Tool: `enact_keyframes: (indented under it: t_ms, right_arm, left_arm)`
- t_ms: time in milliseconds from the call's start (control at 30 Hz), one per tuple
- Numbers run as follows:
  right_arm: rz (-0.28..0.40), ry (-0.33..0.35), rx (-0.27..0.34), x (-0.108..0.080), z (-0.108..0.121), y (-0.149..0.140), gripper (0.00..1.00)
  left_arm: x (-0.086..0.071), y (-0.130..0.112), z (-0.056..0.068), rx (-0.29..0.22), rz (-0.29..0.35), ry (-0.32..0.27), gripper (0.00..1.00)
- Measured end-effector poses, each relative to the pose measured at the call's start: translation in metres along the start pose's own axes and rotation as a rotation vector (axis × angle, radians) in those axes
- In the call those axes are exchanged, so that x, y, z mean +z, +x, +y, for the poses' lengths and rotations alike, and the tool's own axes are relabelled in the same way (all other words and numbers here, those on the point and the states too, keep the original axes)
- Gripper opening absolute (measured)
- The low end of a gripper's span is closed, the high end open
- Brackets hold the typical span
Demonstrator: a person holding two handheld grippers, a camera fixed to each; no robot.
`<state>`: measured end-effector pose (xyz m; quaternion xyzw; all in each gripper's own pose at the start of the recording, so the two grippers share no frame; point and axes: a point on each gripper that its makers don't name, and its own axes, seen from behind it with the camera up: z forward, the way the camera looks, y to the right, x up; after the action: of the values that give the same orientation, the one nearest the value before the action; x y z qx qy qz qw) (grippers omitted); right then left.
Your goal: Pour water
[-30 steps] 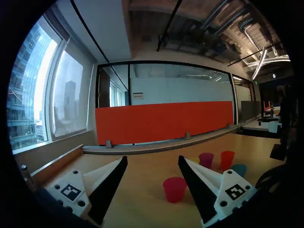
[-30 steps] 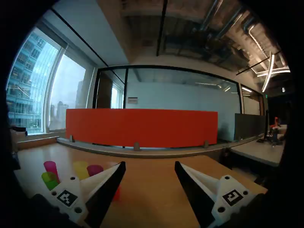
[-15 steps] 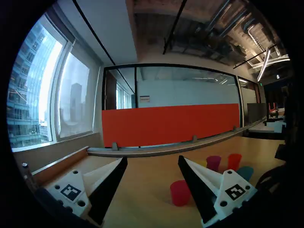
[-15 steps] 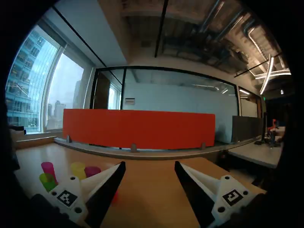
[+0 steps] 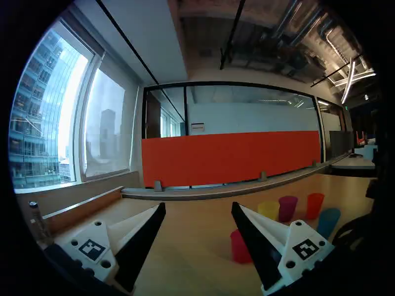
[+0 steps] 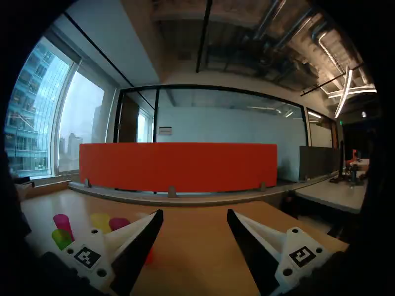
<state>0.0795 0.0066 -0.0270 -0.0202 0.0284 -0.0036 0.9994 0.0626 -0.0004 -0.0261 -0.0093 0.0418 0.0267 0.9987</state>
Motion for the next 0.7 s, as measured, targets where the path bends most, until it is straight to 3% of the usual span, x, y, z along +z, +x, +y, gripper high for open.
enact_keyframes:
  t_ms: [400,700]
  right_arm:
    - [-0.014,0.004,0.001,0.003,-0.005,-0.005,1.0]
    - [-0.021,-0.001,-0.016,0.003,-0.002,-0.008,1.0]
  left_arm:
    - [0.008,-0.018,0.01,-0.009,-0.002,0.009,0.99]
    - [0.013,-0.034,0.008,-0.011,-0.017,0.026,0.99]
